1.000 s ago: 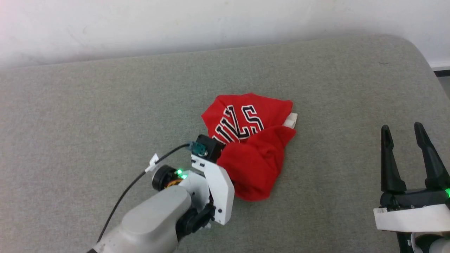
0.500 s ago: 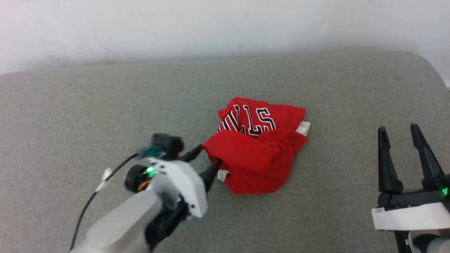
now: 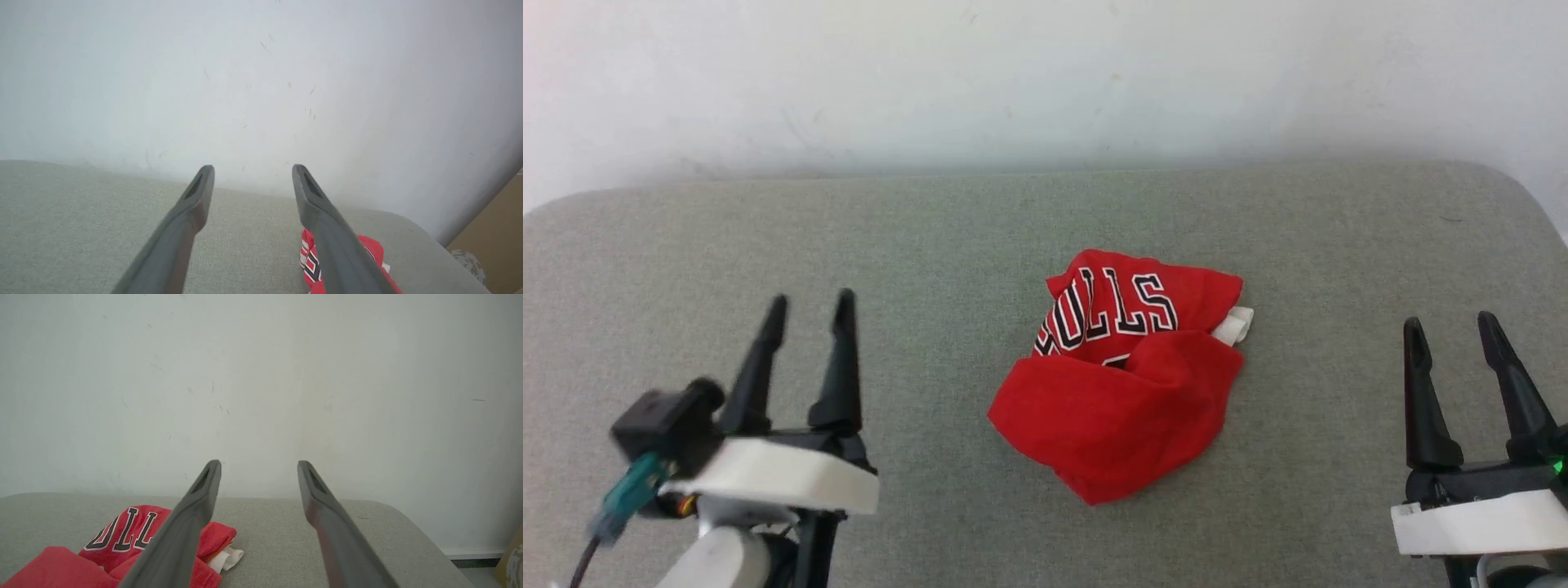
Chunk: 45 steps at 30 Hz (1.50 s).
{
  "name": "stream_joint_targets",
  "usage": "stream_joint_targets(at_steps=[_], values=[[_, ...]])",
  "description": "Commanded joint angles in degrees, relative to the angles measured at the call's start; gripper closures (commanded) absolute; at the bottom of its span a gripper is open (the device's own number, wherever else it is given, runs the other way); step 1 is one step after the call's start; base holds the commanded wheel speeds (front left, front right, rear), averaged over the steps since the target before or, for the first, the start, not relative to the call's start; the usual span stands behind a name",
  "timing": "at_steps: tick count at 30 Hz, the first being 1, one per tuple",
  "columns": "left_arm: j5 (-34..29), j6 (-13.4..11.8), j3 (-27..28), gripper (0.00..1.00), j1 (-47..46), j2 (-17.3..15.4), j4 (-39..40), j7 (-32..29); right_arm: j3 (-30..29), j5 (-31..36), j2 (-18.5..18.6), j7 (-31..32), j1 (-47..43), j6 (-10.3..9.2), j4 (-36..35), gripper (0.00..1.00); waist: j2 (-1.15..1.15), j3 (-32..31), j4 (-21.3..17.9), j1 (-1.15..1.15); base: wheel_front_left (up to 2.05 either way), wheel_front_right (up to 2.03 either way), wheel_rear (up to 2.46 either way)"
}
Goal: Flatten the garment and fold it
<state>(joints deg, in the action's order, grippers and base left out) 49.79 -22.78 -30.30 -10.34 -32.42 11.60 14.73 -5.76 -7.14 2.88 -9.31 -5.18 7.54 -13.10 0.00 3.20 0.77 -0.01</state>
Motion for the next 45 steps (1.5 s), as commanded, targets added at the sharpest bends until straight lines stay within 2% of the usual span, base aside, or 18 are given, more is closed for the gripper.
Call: stream_joint_targets(at_steps=[1,5,9,11,14,17,24,30,33,35,40,45], values=[[-6.63,-0.22,5.58,0.00,4.55,3.46,3.00,0.24,-0.34,-0.55,-0.01,0.13,-0.86,-0.05,-0.15,0.00,0.00,-0.17,-0.44,0.01,0.00,0.00,0.00],[-19.24,0.76,14.03,0.00,12.37,9.47,6.96,0.25,-0.68,-1.05,-0.01,0.11,-1.99,-0.05,0.45,0.00,0.00,-0.47,-1.25,0.01,0.00,0.00,0.00],[-29.21,3.29,18.14,0.00,18.70,14.58,8.91,0.26,-1.10,-1.83,-0.01,-0.11,-3.78,-0.05,1.59,0.00,0.00,-0.91,-1.78,0.01,0.00,0.00,0.00],[-31.21,4.04,18.54,0.00,20.09,15.45,8.76,0.26,-1.20,-1.99,-0.01,-0.20,-4.23,-0.05,1.90,0.00,0.00,-1.00,-1.84,0.01,0.00,0.00,0.00],[-33.54,6.44,20.44,0.00,22.56,19.10,8.54,0.26,-1.51,-2.25,-0.01,-0.47,-5.20,-0.05,2.47,0.00,0.00,-1.03,-1.77,0.01,0.00,0.00,0.00],[-35.42,9.41,22.24,0.00,23.02,21.21,8.03,0.26,-1.94,-2.14,-0.01,-0.49,-4.97,-0.05,2.75,0.00,0.00,-0.59,-1.40,0.01,0.00,0.00,0.00],[-38.16,15.27,25.60,0.00,21.21,25.02,7.44,0.27,-1.16,-2.26,-0.01,3.57,1.23,-0.05,1.59,0.00,0.00,2.04,-0.03,0.01,0.00,0.00,0.00],[-39.04,19.06,27.15,0.00,18.45,27.44,7.16,0.27,-0.64,-1.25,-0.01,13.22,11.48,-0.05,1.10,0.00,0.00,6.88,1.29,0.01,0.00,0.00,0.00],[-39.36,20.77,27.47,0.00,16.97,28.18,6.66,0.27,-0.53,0.30,-0.01,20.34,16.74,-0.05,3.09,0.00,0.00,9.76,1.91,0.01,0.00,0.00,0.00],[-39.59,21.70,27.55,0.00,15.89,28.57,6.40,0.27,0.33,1.90,1.04,25.97,19.82,-0.05,5.13,0.00,0.00,11.56,2.40,0.01,0.00,0.00,0.00],[-39.67,23.61,28.06,0.00,13.17,29.17,5.72,0.27,0.12,0.87,2.96,39.19,25.74,-0.05,10.75,0.00,0.00,15.60,3.62,0.01,0.00,0.00,0.00],[-39.39,24.89,27.74,0.00,10.52,29.45,4.99,0.27,1.58,0.01,6.05,45.26,28.83,-0.05,14.01,0.00,0.00,18.69,5.49,0.01,0.00,0.00,0.00]])
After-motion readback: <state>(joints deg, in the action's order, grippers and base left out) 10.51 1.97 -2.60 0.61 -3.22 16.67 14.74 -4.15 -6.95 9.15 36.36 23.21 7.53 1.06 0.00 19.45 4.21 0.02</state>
